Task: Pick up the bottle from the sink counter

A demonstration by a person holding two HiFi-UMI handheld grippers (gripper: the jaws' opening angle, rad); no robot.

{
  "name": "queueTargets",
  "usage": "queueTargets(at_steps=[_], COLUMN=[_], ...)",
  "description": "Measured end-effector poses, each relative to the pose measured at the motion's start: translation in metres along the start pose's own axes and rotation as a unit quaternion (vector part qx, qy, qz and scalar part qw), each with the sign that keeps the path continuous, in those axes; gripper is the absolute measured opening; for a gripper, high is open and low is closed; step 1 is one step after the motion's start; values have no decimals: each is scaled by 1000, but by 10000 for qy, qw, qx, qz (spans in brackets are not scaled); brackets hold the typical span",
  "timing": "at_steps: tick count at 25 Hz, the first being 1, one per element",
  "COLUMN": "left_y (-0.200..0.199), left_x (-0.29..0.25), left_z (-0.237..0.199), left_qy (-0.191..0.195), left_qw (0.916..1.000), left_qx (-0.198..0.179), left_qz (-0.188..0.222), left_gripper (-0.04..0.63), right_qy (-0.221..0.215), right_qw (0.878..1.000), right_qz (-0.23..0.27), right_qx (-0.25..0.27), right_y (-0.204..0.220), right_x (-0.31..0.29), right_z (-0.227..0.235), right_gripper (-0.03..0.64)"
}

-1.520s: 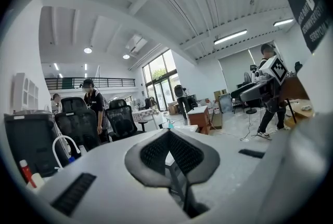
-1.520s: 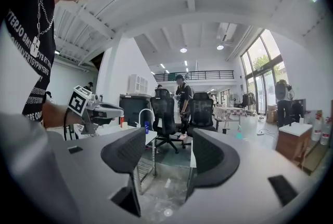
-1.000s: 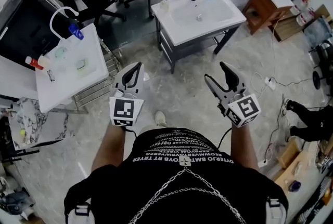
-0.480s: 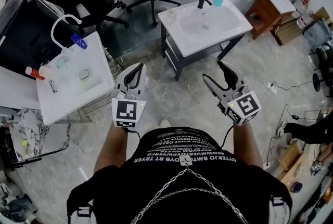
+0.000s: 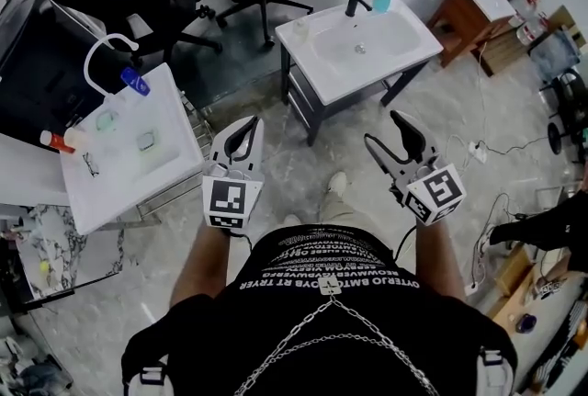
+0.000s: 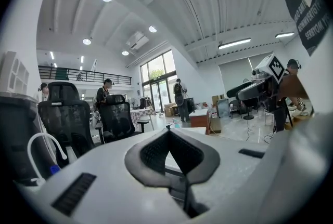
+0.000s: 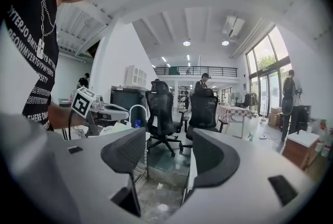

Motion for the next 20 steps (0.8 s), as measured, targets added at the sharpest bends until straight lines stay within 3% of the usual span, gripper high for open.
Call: queueTargets(at_steps=[9, 20], left_y=[11, 8], left_x=[-11, -101], left_z=[-15, -24], left_qy=[-292, -281], left_qw=[9994, 9993], left_qx=[38, -94], left_qz=[-164, -213], left_gripper=[5, 6], right_qy=[-203, -287], right_qw=[9996, 9991], right_qz=[15, -9], right_qx=[-178, -302], right_y=[13, 28], right_x=[-22, -67], right_z=[22, 101], right_gripper=[262, 262])
Point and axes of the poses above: the fingertips, and each gripper's own axes: x backward along the fingers, z to its right, y out of its underside, the point moved 2 cm from there along x, backward along the fingers, and after that the axes turned 8 degrees about z, right-handed, at the moved point
